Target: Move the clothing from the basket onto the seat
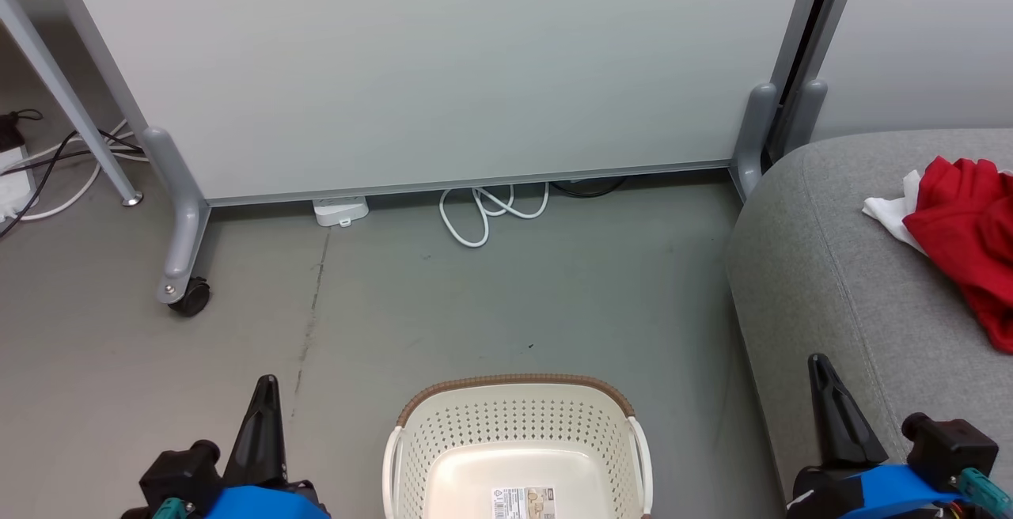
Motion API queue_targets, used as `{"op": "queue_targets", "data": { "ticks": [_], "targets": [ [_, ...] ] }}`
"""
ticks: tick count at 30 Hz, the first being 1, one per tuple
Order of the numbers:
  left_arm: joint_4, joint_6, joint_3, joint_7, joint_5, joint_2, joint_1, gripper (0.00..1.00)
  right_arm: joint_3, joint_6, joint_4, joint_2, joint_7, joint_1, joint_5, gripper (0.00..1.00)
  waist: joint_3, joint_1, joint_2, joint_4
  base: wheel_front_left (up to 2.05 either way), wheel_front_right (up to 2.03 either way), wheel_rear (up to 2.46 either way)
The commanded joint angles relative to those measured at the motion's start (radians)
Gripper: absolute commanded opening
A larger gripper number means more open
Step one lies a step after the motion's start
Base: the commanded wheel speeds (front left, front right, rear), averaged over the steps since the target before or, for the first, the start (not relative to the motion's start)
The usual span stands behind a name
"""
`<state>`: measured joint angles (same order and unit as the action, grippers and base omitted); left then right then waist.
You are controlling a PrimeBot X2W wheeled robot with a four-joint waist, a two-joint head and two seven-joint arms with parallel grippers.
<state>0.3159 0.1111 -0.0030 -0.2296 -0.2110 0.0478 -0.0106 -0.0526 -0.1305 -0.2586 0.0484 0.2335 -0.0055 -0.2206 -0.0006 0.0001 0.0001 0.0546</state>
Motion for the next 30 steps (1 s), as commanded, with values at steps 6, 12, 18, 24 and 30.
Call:
{"op": "queue_targets", "data": {
  "ticks": [6, 12, 18, 24, 30],
  "targets": [
    [-0.022, 0.003, 0.016, 0.030, -0.139, 0.002, 0.033, 0.00, -0.008, 0.000, 0.017, 0.002, -0.032, -0.023, -0.139, 0.00, 0.000, 0.0000, -0.0001, -0.003, 0.00, 0.00, 0.00],
    [-0.030, 0.005, 0.022, 0.055, -0.248, 0.002, 0.039, 0.00, -0.011, 0.000, 0.019, 0.002, -0.058, -0.029, -0.247, 0.00, 0.000, 0.0000, -0.0001, -0.006, 0.00, 0.00, 0.00],
    [-0.035, 0.006, 0.030, 0.079, -0.349, 0.002, 0.046, 0.00, -0.015, 0.000, 0.020, 0.002, -0.083, -0.036, -0.347, 0.00, 0.001, 0.0000, -0.0001, -0.008, 0.00, 0.00, 0.00],
    [-0.039, 0.008, 0.038, 0.103, -0.444, 0.002, 0.054, 0.00, -0.019, 0.000, 0.020, 0.002, -0.107, -0.044, -0.442, 0.00, 0.001, 0.0000, -0.0001, -0.011, 0.00, 0.00, 0.00],
    [-0.043, 0.009, 0.045, 0.125, -0.532, 0.003, 0.060, 0.00, -0.023, 0.000, 0.020, 0.002, -0.129, -0.050, -0.529, 0.00, 0.001, 0.0000, -0.0001, -0.014, 0.00, 0.00, 0.00]
  ]
}}
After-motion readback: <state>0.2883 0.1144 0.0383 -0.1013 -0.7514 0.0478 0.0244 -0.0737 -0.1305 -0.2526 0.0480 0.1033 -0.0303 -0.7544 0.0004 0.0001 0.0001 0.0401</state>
